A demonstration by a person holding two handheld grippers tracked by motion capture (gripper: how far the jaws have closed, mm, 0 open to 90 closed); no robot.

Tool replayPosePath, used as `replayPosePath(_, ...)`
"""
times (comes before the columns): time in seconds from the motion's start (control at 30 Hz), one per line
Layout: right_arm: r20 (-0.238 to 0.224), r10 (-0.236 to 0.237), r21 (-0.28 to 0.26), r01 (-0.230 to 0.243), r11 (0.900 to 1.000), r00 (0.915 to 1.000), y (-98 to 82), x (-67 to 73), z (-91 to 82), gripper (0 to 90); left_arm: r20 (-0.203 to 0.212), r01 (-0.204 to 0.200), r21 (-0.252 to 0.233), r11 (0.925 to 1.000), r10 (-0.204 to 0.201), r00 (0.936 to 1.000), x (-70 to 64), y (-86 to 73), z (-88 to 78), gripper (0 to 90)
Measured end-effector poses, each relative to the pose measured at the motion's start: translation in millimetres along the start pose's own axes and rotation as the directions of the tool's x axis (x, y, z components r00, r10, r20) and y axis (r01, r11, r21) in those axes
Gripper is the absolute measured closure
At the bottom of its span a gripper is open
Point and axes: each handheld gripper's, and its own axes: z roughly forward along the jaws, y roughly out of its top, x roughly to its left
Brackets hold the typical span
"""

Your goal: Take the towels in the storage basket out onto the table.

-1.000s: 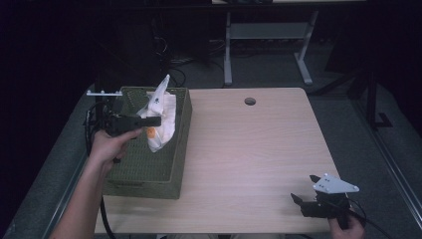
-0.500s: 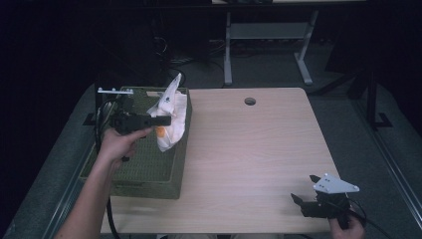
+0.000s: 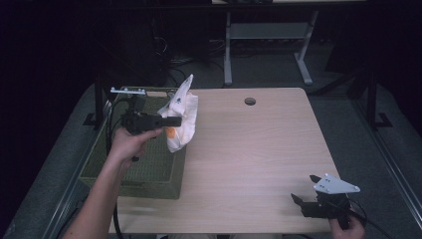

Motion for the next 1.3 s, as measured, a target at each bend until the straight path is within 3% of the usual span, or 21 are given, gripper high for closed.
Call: replayPosePath(1.3,-0.008,0.0,-0.009,0.0,1.0,1.0,2.0,0.1,2.1,13.9,0.112,-0.052,0.072,0.9961,0.043,0.9927,-25.8,-2.4,80.7,72.4)
